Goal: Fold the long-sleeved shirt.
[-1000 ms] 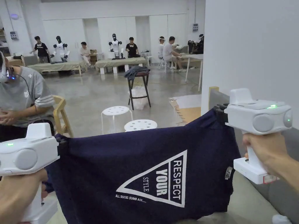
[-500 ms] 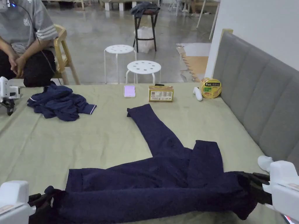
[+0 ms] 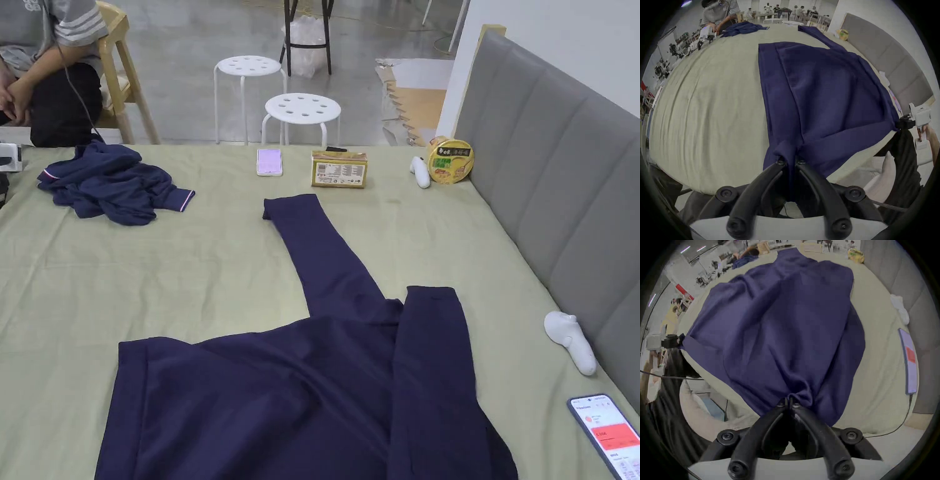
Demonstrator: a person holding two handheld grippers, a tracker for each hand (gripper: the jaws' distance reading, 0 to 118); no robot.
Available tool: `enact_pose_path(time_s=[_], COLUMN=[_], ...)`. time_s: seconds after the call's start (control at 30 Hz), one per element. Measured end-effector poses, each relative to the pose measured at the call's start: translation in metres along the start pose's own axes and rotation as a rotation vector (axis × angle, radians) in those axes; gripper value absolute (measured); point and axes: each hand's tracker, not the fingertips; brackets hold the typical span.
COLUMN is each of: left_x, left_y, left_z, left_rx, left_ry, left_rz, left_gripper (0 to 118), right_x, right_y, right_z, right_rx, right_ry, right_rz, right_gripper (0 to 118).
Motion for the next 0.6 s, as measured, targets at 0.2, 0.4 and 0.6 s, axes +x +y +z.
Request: enact_pose_path(time_s=[0.2, 0.4, 0.6], left_x=[-0.001, -0.011, -0.005], left_y=[0.008, 0.007, 0.048], left_z=[-0.003, 0.027, 0.069], left_rx=[-0.108, 0.057, 0.275], left_ry=[0.008, -0.010, 0.075], left_rz=[0.097, 0.161, 0.164], left_gripper=[28, 110, 107], right_x=[0.007, -0.006, -0.012], right_y=[-0.003, -0.002, 0.028], right_z=[0.001, 0.023, 0.076], right_rx=[0.008, 0.112, 0.486], right_ry=[0.018, 0.044, 0.020], right_rz=[-0.078, -0.074, -0.188], right_gripper=[5, 115, 118])
